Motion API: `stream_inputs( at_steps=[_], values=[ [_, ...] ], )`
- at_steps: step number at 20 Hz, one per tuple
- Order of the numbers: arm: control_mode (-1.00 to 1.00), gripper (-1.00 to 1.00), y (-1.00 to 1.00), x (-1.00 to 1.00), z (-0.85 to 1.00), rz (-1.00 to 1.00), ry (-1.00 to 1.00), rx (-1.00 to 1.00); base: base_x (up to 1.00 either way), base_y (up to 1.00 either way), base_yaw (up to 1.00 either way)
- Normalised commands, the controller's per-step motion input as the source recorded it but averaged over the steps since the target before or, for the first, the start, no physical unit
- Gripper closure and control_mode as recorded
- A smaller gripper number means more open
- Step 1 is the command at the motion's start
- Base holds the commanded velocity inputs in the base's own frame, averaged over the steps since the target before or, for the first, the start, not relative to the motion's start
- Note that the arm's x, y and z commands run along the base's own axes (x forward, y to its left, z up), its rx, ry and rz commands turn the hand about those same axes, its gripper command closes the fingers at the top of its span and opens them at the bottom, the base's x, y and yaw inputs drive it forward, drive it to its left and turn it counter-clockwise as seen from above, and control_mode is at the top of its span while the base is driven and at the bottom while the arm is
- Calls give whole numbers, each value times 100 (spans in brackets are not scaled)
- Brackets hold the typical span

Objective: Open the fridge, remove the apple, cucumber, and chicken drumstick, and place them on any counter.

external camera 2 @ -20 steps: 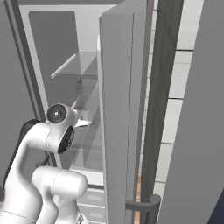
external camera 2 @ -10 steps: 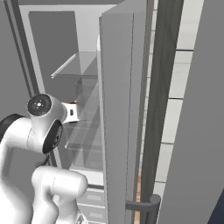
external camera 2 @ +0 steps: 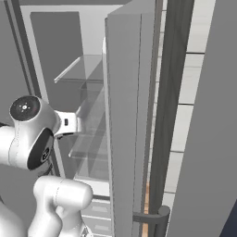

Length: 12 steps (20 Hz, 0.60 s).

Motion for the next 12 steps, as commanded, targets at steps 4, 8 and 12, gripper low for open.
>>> stream_inputs(
  at_steps=[4,8,12],
  values=[
    [-100,100,0,-40,7,0,-1,0,0,0,0],
    [-100,100,0,-23,3,0,0,0,0,0,0],
    [-100,100,0,-1,0,0,0,0,0,0,0]
  ],
)
